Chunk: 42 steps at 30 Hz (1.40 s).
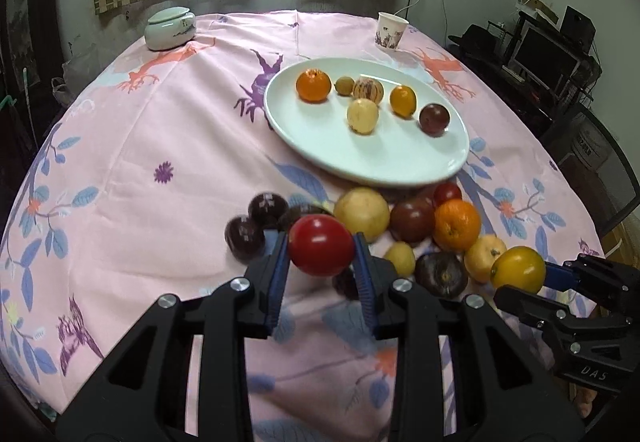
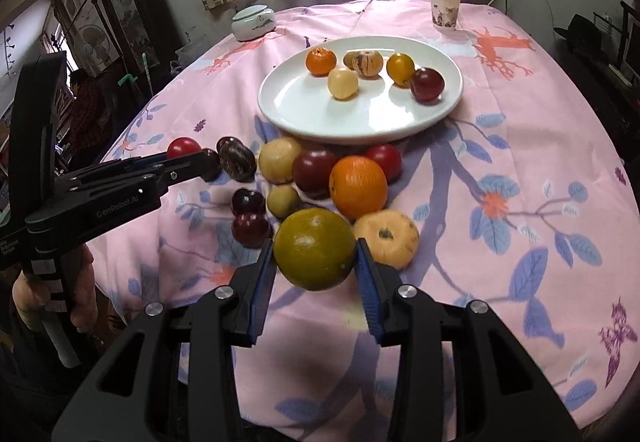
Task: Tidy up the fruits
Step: 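Carry both fruits onto the white plate and open both tools, then withdraw both open tools from the plate toward the fruit pile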
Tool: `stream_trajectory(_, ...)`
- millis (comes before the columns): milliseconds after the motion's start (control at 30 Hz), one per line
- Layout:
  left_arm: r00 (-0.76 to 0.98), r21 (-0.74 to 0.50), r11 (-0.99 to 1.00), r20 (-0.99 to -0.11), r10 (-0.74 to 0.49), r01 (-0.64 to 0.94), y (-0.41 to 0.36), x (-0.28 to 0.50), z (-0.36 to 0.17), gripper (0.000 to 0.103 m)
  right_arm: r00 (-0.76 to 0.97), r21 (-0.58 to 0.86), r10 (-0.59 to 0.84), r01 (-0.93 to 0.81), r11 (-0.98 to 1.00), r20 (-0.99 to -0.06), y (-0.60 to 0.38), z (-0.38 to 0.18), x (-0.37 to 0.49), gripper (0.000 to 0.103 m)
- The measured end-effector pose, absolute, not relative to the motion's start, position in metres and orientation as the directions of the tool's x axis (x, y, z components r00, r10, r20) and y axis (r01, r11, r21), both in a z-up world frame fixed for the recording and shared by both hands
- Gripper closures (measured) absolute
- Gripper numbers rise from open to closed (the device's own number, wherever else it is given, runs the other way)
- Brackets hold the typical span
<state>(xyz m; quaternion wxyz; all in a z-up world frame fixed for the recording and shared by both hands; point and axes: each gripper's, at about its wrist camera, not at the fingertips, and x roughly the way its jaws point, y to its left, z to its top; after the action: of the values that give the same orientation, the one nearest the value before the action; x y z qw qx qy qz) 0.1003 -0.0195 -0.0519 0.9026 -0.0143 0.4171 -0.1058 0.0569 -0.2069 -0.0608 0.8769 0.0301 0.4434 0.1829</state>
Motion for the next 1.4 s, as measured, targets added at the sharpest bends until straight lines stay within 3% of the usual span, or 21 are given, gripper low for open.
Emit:
stream_trajectory(200,0.644,-0.085,0.979,-0.743,-0.186,0.184,-0.024,0.188,-0.021,0.071,0.546,0.157,0.336,-0.348,0.924,-0.767,-0.191,-0.028,0.135,0.063)
stream_trajectory(367,0.614,-0.097,0.976,-0.764,-0.198,0.195,-0.036,0.252,-0.023,0.071,0.534,0.099,0.257,-0.306,0.947,-0.805,-0.185,-0.039,0.213,0.063)
stream_trajectory(767,0.576,-0.103,0.980,-0.796,-0.184,0.169,-0.043,0.295,-0.051,0.069,0.513,0.092,0.203,-0.234,0.968,-0.834,-0.189,-0.067,0.283,0.063)
stream_trajectory(800,0.585,-0.105,0.980,-0.790,-0.184,0.167,-0.043,0.296,-0.048,0.066,0.515,0.076,0.185,-0.225,0.971,-0.837,-0.188,-0.068,0.284,0.063)
stream_trajectory(867,0.608,-0.113,0.980,-0.770,-0.191,0.164,-0.041,0.293,-0.036,0.044,0.532,0.061,0.168,-0.212,0.975,-0.830,-0.191,-0.063,0.282,0.059)
stream_trajectory(900,0.626,-0.120,0.980,-0.755,-0.194,0.160,-0.039,0.288,-0.028,0.042,0.545,0.064,0.171,-0.210,0.976,-0.821,-0.194,-0.058,0.278,0.057)
stream_trajectory(967,0.654,-0.134,0.978,-0.728,-0.205,0.157,-0.032,0.276,-0.010,0.038,0.583,0.052,0.163,-0.202,0.978,-0.796,-0.200,-0.042,0.267,0.036)
stream_trajectory(1067,0.676,-0.182,0.971,-0.697,-0.239,0.155,-0.021,0.249,0.014,0.036,0.632,0.026,0.147,-0.197,0.980,-0.761,-0.210,-0.019,0.246,0.037)
stream_trajectory(1167,0.718,-0.182,0.970,-0.652,-0.243,0.162,-0.011,0.208,0.030,0.015,0.645,0.043,0.168,-0.205,0.978,-0.746,-0.222,-0.006,0.216,0.036)
stream_trajectory(1200,0.737,-0.168,0.973,-0.637,-0.228,0.155,-0.008,0.191,0.032,0.012,0.647,0.051,0.170,-0.199,0.979,-0.744,-0.226,-0.005,0.203,0.036)
stream_trajectory(1400,0.768,-0.125,0.989,-0.624,-0.142,0.082,0.020,0.112,0.010,0.005,0.610,0.131,0.207,-0.166,0.977,-0.765,-0.244,-0.029,0.127,0.036)
